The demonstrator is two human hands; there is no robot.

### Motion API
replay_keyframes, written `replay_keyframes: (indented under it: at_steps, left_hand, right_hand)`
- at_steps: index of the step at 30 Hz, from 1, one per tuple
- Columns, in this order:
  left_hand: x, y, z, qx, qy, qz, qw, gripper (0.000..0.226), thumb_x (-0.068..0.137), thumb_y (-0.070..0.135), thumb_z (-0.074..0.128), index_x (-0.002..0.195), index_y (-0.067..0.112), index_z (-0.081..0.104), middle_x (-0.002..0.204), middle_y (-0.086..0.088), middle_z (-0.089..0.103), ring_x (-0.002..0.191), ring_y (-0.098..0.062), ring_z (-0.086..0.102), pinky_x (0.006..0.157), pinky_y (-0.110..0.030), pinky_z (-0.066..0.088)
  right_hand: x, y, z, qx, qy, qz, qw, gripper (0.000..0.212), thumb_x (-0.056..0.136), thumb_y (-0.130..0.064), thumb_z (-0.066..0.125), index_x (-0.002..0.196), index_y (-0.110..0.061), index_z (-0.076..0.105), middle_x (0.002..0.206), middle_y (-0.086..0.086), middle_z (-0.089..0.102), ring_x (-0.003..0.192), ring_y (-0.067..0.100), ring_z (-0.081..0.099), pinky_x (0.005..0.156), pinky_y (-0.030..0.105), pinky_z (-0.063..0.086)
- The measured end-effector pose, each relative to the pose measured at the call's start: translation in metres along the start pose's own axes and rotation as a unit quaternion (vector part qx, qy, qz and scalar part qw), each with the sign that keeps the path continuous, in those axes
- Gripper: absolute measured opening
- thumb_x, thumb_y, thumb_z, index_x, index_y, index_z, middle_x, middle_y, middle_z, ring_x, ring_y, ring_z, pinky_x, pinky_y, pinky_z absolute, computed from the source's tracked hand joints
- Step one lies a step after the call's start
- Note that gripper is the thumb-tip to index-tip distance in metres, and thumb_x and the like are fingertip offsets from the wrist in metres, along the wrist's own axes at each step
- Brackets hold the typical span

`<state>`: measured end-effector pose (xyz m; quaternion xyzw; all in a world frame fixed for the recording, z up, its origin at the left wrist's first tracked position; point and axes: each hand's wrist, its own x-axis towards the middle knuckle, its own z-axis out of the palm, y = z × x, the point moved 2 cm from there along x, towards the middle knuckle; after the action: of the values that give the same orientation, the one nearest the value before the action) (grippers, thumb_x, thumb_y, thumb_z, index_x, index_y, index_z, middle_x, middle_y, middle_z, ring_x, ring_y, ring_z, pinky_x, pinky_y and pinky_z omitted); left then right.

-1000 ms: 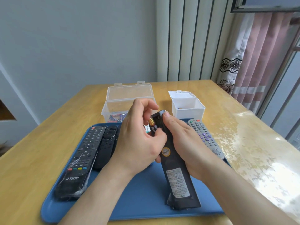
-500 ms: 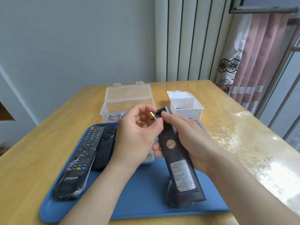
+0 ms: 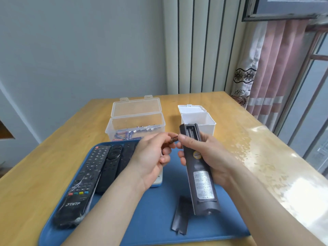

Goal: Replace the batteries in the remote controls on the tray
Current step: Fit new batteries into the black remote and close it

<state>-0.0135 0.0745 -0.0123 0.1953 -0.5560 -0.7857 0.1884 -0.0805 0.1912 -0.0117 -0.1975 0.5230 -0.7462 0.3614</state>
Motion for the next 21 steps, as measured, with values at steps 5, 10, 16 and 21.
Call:
replay_keyframes:
  at_steps: [5, 10, 16, 21]
  left_hand:
    - [0.021, 0.004, 0.025, 0.100, -0.067, -0.005, 0.993, 0.020, 0.093, 0.013, 0.055, 0.075, 0.008, 0.057, 0.063, -0.007, 0.050, 0.052, -0.011, 0.039, 0.039, -0.017, 0.021]
    - [0.065, 0.020, 0.062, 0.099, -0.072, -0.014, 0.992, 0.020, 0.093, -0.004, 0.041, 0.082, 0.010, 0.049, 0.062, -0.005, 0.041, 0.053, -0.012, 0.035, 0.038, -0.016, 0.022]
    - [0.132, 0.026, 0.084, 0.235, -0.053, 0.028, 0.970, 0.042, 0.085, -0.016, 0.026, 0.093, 0.015, 0.055, 0.069, -0.006, 0.042, 0.060, -0.014, 0.036, 0.049, -0.023, 0.029]
    - [0.158, 0.012, 0.096, 0.352, -0.123, 0.055, 0.926, 0.047, 0.082, -0.019, 0.030, 0.103, 0.013, 0.058, 0.075, -0.001, 0.049, 0.068, -0.015, 0.049, 0.057, -0.025, 0.042]
  right_hand:
    - [0.011, -0.014, -0.013, -0.030, 0.035, -0.012, 0.999, 0.009, 0.079, -0.003, 0.072, 0.083, -0.002, 0.064, 0.062, 0.014, 0.059, 0.048, 0.018, 0.054, 0.047, 0.023, 0.048]
    - [0.030, -0.047, -0.038, -0.009, 0.098, -0.025, 0.995, 0.018, 0.082, 0.006, 0.066, 0.096, -0.003, 0.060, 0.064, 0.012, 0.058, 0.048, 0.018, 0.055, 0.047, 0.025, 0.050]
    - [0.056, -0.056, -0.074, 0.126, 0.159, -0.030, 0.979, 0.008, 0.087, 0.002, 0.061, 0.094, -0.001, 0.060, 0.081, 0.018, 0.063, 0.062, 0.023, 0.064, 0.056, 0.029, 0.059]
    - [0.072, -0.048, -0.075, 0.102, 0.157, -0.023, 0.982, 0.011, 0.090, 0.004, 0.058, 0.100, 0.005, 0.059, 0.089, 0.025, 0.063, 0.077, 0.030, 0.064, 0.066, 0.036, 0.060]
